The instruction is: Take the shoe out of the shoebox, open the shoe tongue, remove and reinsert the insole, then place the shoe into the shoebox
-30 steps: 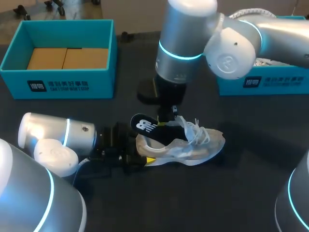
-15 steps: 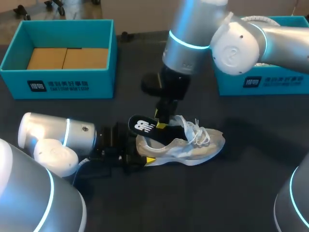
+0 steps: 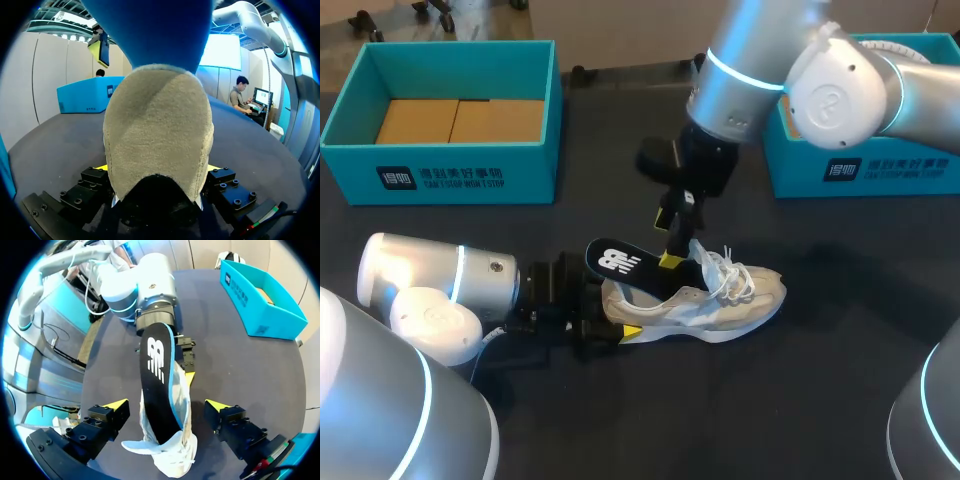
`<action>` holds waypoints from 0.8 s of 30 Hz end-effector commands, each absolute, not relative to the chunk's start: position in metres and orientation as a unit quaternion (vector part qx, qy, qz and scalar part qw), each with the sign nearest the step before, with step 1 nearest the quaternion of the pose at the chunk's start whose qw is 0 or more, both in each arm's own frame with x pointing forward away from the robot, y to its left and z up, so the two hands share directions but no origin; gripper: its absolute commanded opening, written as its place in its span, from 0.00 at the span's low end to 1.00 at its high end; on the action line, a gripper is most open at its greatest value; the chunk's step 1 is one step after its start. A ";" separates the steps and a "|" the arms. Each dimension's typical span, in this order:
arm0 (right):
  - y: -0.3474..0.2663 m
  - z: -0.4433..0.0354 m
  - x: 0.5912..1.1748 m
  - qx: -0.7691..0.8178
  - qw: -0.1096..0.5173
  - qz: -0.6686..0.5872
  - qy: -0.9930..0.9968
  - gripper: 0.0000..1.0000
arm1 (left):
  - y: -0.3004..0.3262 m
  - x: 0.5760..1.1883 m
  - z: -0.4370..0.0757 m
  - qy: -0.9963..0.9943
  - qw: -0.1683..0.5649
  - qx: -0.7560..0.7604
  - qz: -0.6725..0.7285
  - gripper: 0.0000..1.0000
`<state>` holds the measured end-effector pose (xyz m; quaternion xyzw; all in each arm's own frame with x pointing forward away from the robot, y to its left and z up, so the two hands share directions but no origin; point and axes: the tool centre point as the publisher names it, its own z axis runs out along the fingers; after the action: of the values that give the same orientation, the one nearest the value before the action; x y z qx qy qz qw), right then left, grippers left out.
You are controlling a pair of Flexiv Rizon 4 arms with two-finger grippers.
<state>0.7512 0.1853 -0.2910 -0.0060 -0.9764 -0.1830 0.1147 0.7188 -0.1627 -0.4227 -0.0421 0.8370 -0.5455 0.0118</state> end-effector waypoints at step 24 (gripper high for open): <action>0.201 -0.300 0.742 -0.053 0.250 -0.252 -0.933 1.00 | -0.164 0.719 -0.423 0.838 0.011 -0.042 -0.544 0.00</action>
<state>0.7351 0.1962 -0.2898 -0.0539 -0.9403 -0.2485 0.2261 0.7189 -0.1627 -0.4227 -0.0421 0.8370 -0.5455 0.0118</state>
